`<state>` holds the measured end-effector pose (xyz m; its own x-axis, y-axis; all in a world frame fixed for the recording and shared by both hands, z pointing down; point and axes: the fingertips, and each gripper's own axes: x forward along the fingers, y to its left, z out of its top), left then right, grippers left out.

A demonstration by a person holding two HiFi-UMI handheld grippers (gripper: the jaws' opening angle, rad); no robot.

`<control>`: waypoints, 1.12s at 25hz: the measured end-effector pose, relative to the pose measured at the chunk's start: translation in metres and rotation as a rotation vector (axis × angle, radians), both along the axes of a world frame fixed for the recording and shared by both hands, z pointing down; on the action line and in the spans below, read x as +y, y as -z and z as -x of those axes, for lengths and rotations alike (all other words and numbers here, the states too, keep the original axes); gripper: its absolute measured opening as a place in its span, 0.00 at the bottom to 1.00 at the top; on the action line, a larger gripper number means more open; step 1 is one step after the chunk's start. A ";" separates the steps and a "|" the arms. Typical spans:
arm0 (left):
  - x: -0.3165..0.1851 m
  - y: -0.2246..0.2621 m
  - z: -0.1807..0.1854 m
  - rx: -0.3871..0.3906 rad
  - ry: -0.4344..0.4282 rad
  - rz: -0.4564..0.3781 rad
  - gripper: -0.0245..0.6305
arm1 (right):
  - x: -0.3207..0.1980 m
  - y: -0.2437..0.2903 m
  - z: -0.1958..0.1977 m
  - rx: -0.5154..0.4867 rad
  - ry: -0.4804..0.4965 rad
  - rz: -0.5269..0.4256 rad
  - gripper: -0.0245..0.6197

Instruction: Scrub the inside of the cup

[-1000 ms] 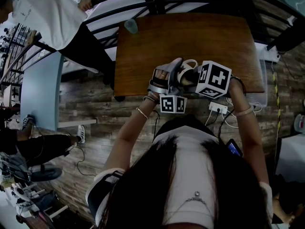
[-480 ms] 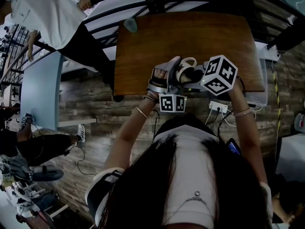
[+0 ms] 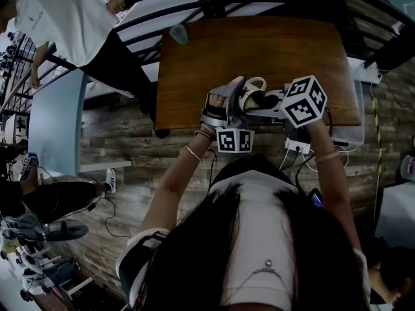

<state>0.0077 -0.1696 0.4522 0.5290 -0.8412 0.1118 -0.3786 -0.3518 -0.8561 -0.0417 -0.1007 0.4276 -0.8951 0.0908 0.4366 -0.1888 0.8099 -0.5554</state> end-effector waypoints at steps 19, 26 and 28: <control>-0.007 0.007 0.014 0.052 0.068 -0.037 0.66 | -0.016 0.021 0.009 -0.297 -0.172 0.224 0.15; -0.009 0.011 0.014 0.073 0.089 -0.053 0.66 | -0.022 0.024 0.004 -0.405 -0.232 0.367 0.15; -0.009 0.013 0.015 0.078 0.091 -0.058 0.66 | -0.022 0.026 0.004 -0.444 -0.245 0.412 0.15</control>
<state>-0.0078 -0.1781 0.4393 0.4555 -0.8899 0.0228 -0.4729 -0.2636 -0.8408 -0.0453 -0.1223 0.4018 -0.9983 -0.0575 -0.0067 -0.0216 0.4770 -0.8786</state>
